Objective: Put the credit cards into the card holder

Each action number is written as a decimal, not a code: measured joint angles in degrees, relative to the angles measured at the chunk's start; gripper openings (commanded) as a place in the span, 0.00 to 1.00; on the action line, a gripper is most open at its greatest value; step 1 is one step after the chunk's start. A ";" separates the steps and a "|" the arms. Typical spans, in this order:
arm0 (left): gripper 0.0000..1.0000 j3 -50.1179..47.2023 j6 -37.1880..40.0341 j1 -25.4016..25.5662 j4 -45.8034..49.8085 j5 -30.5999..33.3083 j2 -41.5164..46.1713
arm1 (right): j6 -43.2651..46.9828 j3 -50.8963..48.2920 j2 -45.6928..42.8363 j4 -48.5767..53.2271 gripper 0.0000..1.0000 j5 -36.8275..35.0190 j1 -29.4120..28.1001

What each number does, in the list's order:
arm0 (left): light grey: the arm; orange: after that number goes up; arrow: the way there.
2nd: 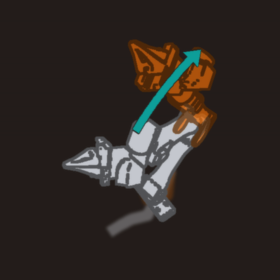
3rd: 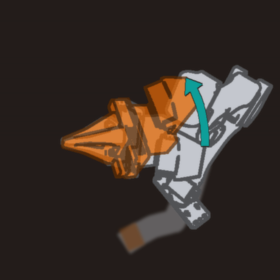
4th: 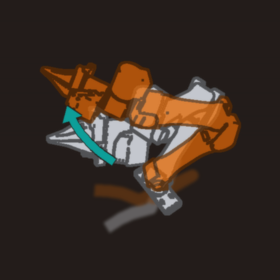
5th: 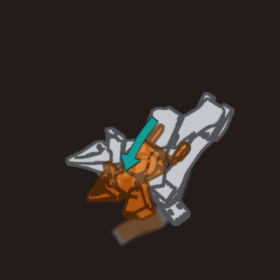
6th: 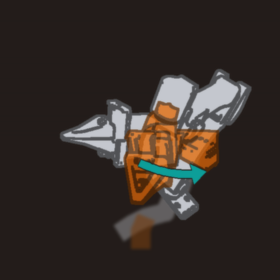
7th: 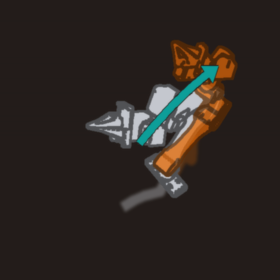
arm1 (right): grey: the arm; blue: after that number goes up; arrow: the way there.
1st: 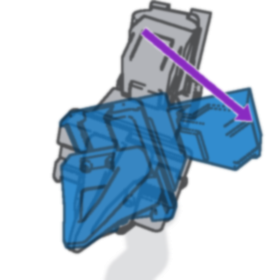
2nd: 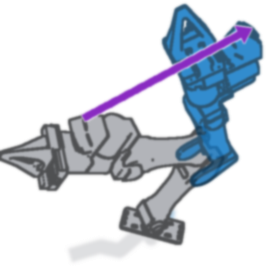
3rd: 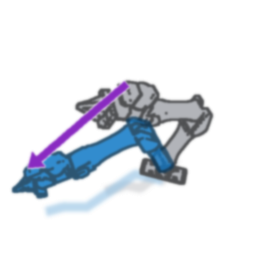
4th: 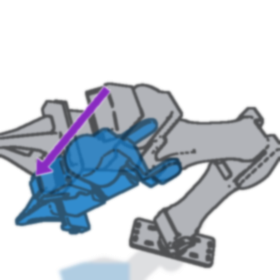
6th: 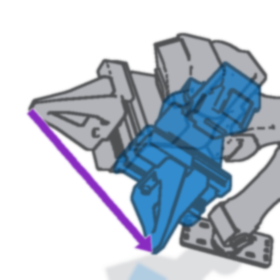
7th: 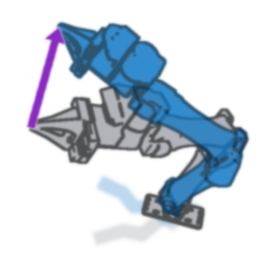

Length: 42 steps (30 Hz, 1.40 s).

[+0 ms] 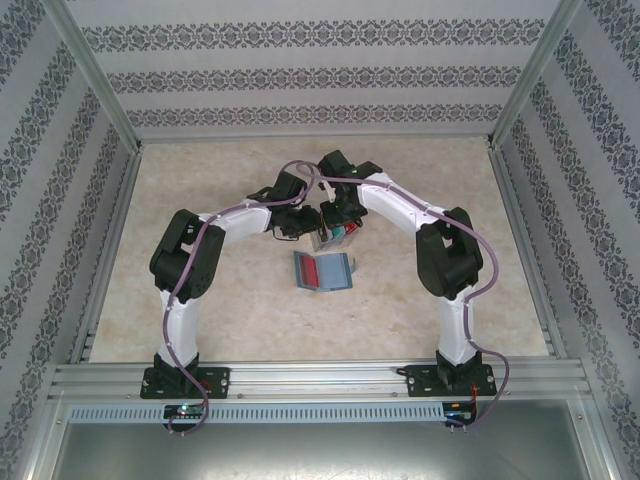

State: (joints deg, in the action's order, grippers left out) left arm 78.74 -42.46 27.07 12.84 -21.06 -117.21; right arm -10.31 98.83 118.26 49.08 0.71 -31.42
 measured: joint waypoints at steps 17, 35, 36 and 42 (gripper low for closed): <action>0.30 -2.25 -1.95 0.11 -3.13 0.04 0.81 | -0.39 0.85 2.27 -0.66 0.34 -10.67 -2.23; 0.30 -3.19 -3.28 0.24 -4.37 -0.11 1.16 | -0.74 2.29 4.02 -0.81 0.37 -13.38 -2.86; 0.30 -3.28 -3.37 0.24 -4.46 -0.09 1.20 | -0.81 2.25 4.02 -1.01 0.37 -13.94 -2.89; 0.30 -3.69 -3.45 0.31 -4.98 0.15 1.38 | -0.76 1.68 3.58 -1.90 0.36 -15.28 -2.97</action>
State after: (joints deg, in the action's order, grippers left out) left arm 75.05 -45.91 27.38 7.86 -20.91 -115.83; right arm -11.07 100.51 121.84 47.18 -14.57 -34.39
